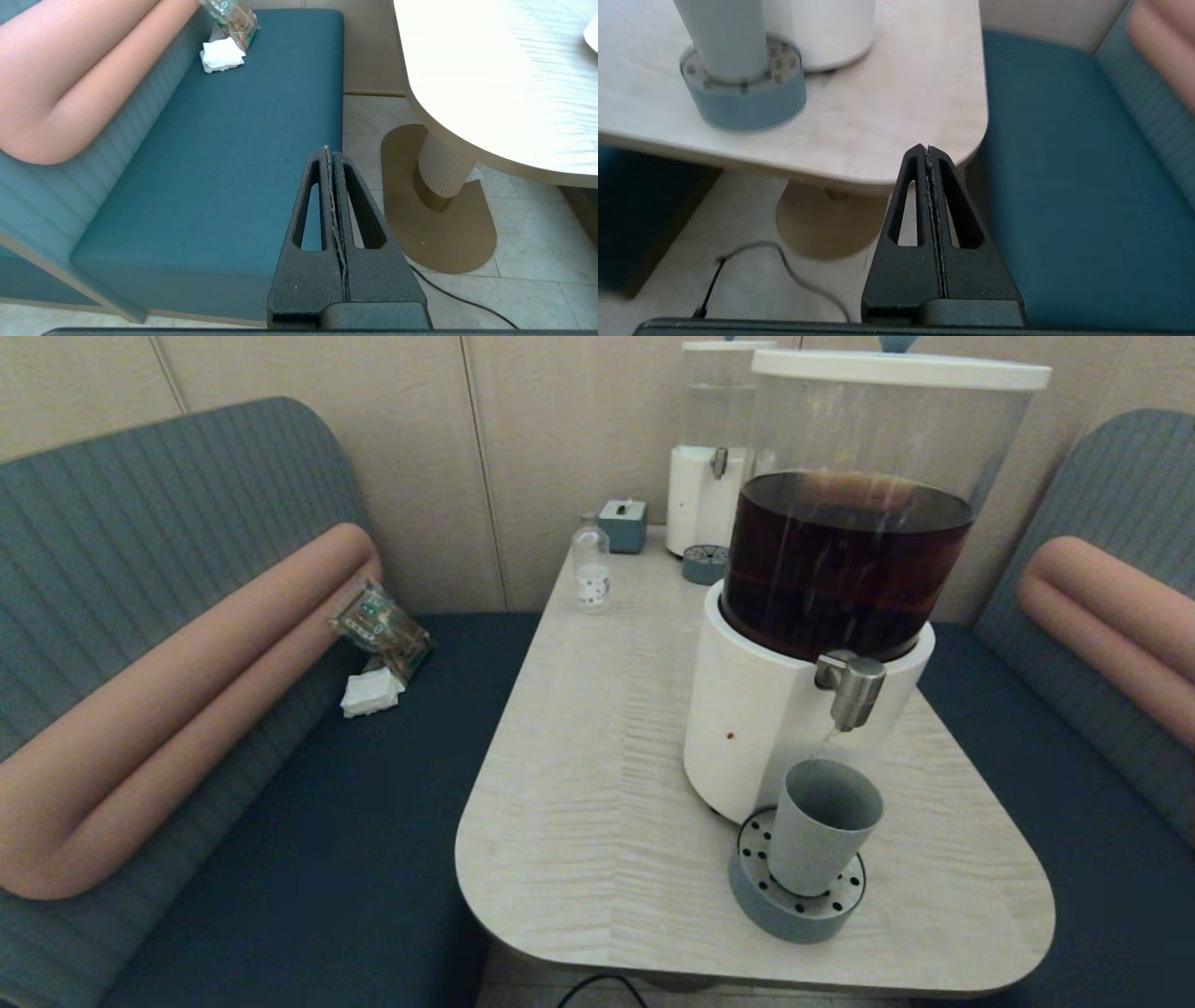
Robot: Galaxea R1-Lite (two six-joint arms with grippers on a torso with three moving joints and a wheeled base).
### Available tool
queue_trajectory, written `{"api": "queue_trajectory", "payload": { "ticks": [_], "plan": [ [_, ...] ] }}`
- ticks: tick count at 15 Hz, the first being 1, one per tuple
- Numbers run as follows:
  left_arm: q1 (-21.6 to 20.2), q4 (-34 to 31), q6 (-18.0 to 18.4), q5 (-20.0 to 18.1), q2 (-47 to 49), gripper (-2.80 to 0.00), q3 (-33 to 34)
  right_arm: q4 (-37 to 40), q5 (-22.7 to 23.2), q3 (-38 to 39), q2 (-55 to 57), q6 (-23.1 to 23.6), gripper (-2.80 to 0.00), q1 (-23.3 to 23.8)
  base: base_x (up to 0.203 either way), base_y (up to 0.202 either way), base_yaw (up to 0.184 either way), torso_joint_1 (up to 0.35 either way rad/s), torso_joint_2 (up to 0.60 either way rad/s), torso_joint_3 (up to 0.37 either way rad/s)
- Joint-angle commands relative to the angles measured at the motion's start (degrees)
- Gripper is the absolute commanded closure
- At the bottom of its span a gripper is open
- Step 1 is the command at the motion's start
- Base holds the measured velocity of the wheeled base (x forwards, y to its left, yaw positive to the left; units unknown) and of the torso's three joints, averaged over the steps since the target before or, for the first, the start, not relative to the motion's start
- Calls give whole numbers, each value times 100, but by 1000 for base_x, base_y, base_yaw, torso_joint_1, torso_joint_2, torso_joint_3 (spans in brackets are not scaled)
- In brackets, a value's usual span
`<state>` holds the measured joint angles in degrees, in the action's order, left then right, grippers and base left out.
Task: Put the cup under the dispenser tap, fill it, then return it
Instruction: Turn off the faucet
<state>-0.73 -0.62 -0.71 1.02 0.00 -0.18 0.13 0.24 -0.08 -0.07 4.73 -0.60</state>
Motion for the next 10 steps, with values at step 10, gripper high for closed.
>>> {"api": "queue_trajectory", "payload": {
  "ticks": [10],
  "plan": [
    [-6, 1, -4, 4, 9, 0, 1, 9, 87, 10, -1, 46, 0, -2, 0, 0, 0, 0, 0, 0]
  ]
}}
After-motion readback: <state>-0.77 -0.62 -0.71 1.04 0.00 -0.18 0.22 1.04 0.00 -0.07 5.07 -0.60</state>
